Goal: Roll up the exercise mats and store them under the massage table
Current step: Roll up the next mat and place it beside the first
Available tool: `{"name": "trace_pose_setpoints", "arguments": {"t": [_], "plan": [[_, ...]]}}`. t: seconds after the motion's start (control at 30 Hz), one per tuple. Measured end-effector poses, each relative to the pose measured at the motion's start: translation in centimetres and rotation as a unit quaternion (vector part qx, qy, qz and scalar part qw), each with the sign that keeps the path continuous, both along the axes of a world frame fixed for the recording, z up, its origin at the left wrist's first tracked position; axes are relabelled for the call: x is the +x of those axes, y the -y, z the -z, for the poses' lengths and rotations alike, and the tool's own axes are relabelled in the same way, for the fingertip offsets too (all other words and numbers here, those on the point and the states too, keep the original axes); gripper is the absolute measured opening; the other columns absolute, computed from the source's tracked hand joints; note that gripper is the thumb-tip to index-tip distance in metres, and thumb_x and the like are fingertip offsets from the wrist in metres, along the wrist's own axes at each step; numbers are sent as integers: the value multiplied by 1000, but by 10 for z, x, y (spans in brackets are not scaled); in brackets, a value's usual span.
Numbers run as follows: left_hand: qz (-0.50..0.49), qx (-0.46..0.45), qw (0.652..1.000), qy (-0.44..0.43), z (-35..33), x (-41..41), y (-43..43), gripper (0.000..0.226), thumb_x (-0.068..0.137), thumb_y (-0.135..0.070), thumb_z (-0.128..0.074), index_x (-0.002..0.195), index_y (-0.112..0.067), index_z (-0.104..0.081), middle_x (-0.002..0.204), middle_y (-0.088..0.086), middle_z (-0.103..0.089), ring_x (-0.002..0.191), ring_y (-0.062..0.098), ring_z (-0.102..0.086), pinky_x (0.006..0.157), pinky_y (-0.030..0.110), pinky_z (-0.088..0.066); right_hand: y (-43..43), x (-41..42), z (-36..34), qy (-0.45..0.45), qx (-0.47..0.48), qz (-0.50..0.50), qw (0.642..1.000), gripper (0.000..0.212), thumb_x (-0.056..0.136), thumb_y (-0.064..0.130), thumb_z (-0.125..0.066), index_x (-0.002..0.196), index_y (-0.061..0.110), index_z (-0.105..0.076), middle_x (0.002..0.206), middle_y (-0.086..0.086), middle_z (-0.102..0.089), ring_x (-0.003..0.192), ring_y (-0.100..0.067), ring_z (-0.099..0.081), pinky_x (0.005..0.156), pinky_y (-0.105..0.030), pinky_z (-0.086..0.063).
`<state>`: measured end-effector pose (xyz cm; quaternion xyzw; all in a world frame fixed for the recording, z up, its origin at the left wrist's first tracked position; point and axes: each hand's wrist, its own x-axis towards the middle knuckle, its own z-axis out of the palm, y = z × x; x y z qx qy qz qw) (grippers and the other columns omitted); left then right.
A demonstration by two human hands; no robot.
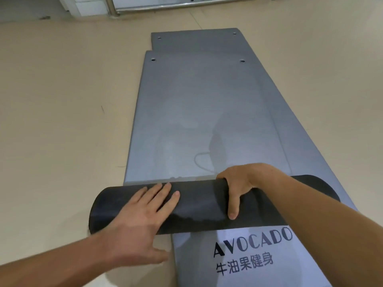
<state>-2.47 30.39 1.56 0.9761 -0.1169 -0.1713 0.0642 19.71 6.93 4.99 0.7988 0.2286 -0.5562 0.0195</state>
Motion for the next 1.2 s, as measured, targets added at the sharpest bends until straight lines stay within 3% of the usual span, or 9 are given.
{"name": "trace_pose_setpoints", "arguments": {"t": [0.13, 0.37, 0.5, 0.63, 0.8, 0.93, 1.07, 1.13, 1.2], "plan": [[3, 72, 997, 22, 38, 3, 9, 147, 34, -61, -92, 160, -6, -40, 153, 28, -57, 138, 46, -60, 115, 65, -46, -7, 3, 4, 17, -17, -10, 1000, 94, 51, 37, -104, 133, 43, -59, 133, 9, -66, 117, -26, -64, 102, -50, -54], [-19, -3, 999, -42, 1, 77, -14, 106, 62, -52, -83, 154, -38, -31, 129, -9, -64, 110, 18, -68, 92, 34, -56, -10, -24, -32, 270, 88, -102, 953, 112, 72, 54, -86, 162, 43, -21, 153, 3, -45, 136, -26, -49, 108, -48, -48], [-49, -56, 988, -136, -25, 120, -28, 88, 59, -43, -93, 137, -47, -52, 105, -15, -68, 93, 16, -67, 86, 37, -58, -16, -70, -6, 336, 18, -188, 923, 151, 62, 75, -85, 164, 25, 14, 166, -21, -16, 154, -45, -20, 124, -64, -22], [-63, -95, 963, -246, -30, 130, -30, 74, 59, -32, -98, 125, -44, -66, 109, -16, -73, 100, 13, -70, 94, 41, -62, -12, -72, 4, 389, 82, -180, 900, 121, 66, 61, -85, 157, 24, -14, 132, -13, -53, 116, -33, -53, 106, -49, -44], [-91, -158, 886, -427, -27, 104, -30, 66, 64, -24, -103, 121, -40, -75, 114, -16, -79, 109, 15, -75, 99, 41, -64, -13, -63, -15, 133, 90, -126, 979, 110, 55, 61, -96, 145, 39, -38, 124, 6, -63, 111, -23, -61, 98, -41, -51], [-124, -146, 937, -293, -18, 56, -43, 95, 67, -53, -95, 150, -55, -49, 144, -33, -50, 135, 6, -51, 118, 39, -48, -19, -53, 4, 47, 79, -80, 993, 106, 58, 52, -99, 147, 44, -43, 139, 11, -57, 127, -23, -55, 108, -47, -47], [-18, -46, 997, 67, -13, -9, -30, 78, 76, -66, -73, 146, -31, -63, 147, 0, -65, 129, 26, -67, 108, 44, -56, -27, -19, 24, -12, 54, 10, 998, 105, 61, 42, -100, 150, 49, -43, 153, 9, -48, 135, -28, -51, 111, -52, -44], [2, 34, 999, -22, -9, -21, -2, 97, 84, -72, -64, 163, -18, -45, 170, 18, -41, 154, 36, -45, 124, 55, -37, -29, -12, 33, -10, 53, 27, 998, 105, 57, 47, -100, 146, 56, -44, 155, 8, -46, 136, -29, -51, 112, -52, -43], [-28, 91, 981, -172, 6, -14, 16, 117, 95, -64, -65, 172, -14, 7, 176, 20, 23, 166, 39, 11, 133, 61, 2, -31, -6, 37, 8, 70, 36, 997, 108, 60, 50, -99, 150, 53, -41, 161, 7, -42, 143, -27, -46, 117, -52, -38]]}}
